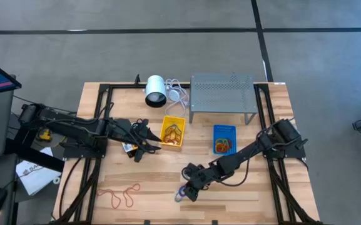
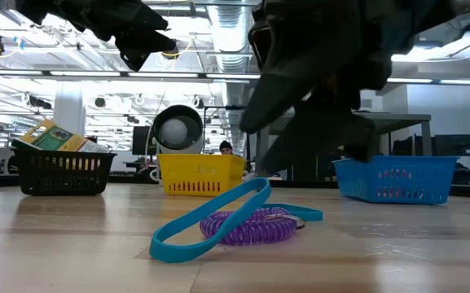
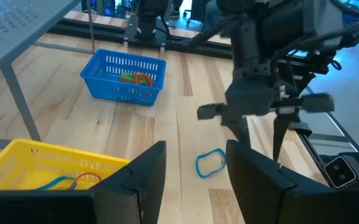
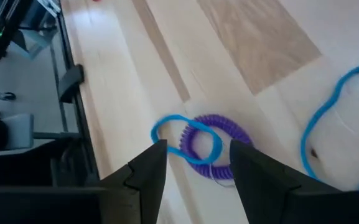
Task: Pick & Place Office Desk Supplies
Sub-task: Put the bottom blue rubber band into the yellow basket
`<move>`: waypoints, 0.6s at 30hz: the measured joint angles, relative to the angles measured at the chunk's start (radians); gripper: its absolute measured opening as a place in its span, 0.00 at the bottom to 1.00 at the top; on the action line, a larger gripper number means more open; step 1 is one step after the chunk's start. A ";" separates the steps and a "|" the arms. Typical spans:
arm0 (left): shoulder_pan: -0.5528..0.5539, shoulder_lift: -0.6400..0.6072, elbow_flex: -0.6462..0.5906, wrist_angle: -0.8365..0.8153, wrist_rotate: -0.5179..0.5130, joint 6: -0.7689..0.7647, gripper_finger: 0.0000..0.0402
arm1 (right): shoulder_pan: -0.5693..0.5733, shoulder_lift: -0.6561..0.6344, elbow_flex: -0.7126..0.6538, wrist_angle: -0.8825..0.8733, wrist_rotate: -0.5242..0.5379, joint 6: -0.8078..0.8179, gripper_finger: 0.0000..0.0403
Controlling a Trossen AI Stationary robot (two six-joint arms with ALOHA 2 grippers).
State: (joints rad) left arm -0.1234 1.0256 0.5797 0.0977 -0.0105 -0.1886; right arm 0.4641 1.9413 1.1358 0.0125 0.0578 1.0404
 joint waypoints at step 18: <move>0.000 0.000 0.000 0.017 0.000 -0.002 0.40 | 0.008 0.077 0.002 0.089 -0.042 0.030 0.42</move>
State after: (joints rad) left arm -0.1234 1.0256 0.5797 0.1146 -0.0105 -0.1909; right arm 0.4721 2.0186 1.1375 0.1011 0.0158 1.0704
